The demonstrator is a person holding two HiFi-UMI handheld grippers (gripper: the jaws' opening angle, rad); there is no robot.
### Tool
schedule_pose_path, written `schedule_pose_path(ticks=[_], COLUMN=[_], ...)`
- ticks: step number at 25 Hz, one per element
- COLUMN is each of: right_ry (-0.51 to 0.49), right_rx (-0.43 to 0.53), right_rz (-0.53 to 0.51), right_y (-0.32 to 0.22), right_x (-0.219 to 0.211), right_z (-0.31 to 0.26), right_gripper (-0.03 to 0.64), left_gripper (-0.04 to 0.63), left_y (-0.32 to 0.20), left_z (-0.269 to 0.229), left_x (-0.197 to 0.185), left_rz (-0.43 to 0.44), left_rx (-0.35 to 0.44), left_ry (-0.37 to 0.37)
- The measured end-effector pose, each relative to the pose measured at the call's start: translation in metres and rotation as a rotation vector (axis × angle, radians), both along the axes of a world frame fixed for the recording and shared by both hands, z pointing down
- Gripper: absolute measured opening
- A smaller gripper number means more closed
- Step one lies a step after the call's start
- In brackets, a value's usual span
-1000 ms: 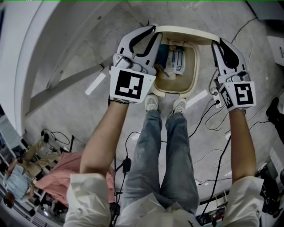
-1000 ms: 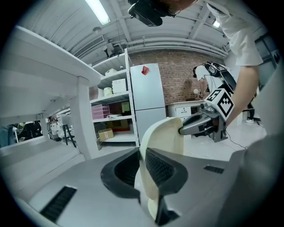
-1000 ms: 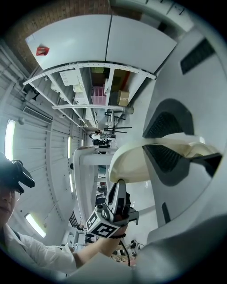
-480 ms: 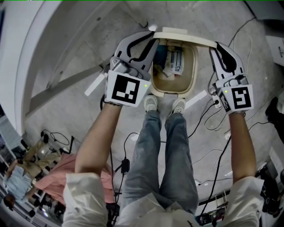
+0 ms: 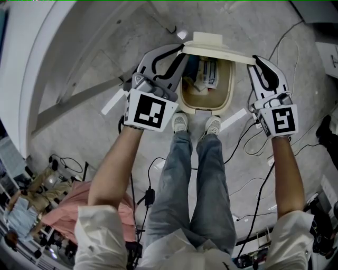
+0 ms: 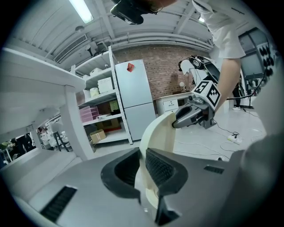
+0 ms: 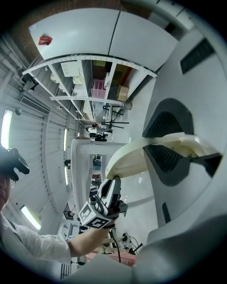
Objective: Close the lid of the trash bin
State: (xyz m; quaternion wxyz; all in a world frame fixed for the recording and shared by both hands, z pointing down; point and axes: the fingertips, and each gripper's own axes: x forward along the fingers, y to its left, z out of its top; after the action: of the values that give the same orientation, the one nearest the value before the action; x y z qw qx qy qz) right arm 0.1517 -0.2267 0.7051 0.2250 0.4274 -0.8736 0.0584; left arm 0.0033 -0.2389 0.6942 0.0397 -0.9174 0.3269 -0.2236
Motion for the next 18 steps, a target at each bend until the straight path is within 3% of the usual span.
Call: schedule_pose_path(ticks=[18], right_ry=[0.027], right_rx=[-0.021], right_rz=[-0.024], right_y=[0.037], right_x=[-0.005], right_z=[0.007], right_gripper=[0.084], left_gripper=[0.061], left_y=[0.046], left_z=[0.012], left_x=[-0.002], left_rz=[0.055], left_rx=[0.016], left_ry=[-0.091])
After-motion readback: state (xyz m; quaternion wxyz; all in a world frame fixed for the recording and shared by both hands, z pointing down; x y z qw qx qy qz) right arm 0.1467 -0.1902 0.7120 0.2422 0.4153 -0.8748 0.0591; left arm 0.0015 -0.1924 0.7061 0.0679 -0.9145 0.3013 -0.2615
